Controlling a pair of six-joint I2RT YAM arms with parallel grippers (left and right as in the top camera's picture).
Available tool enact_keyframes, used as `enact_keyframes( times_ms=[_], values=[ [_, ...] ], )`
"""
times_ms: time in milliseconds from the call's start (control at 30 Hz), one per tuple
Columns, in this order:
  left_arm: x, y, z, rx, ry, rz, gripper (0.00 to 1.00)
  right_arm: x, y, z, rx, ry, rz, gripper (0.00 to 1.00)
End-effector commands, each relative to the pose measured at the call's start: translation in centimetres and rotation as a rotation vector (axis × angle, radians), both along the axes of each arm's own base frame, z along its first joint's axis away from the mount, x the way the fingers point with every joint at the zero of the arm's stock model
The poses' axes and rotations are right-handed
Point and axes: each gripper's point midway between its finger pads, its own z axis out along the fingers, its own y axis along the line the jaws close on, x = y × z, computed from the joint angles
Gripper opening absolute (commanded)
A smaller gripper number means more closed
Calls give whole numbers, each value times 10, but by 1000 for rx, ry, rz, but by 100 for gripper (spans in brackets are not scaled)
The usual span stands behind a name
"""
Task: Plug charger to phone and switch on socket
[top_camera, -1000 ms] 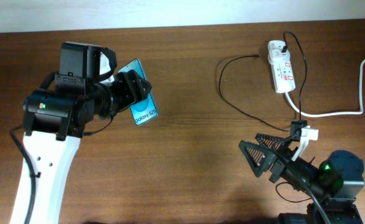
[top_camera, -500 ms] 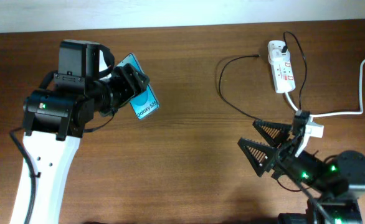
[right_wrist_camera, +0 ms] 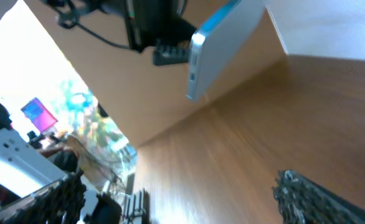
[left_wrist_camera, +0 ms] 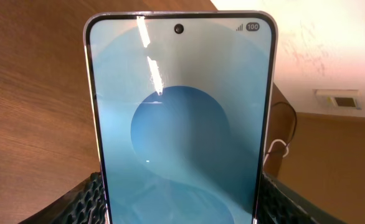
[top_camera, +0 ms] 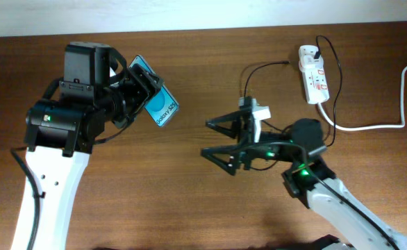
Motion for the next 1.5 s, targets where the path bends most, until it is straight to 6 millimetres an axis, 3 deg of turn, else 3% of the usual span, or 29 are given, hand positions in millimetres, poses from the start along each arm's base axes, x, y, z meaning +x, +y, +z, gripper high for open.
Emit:
enact_keyframes(
  times_ms=[0,300,467,567,700,800,1333,1467],
  values=[
    [-1,1,14,-12,-37,15,22,13,13,3,31,5,-69,98],
    [0,3,14,-3,-40,25,24,45,24,22,128,4,-432,98],
    [0,3,13,-12,-34,34,24,49,29,30,167,10,-543,98],
    [0,3,13,-11,-32,34,24,56,36,30,182,1,-536,98],
    [0,3,13,-11,-32,34,25,60,68,33,195,14,-437,98],
    [0,3,13,-11,-32,34,24,57,77,38,203,9,-414,98],
    [-3,3,10,-7,-17,34,23,55,80,50,257,32,-388,95],
    [-3,4,10,-7,-13,35,23,52,80,56,282,32,-370,87]
  ],
)
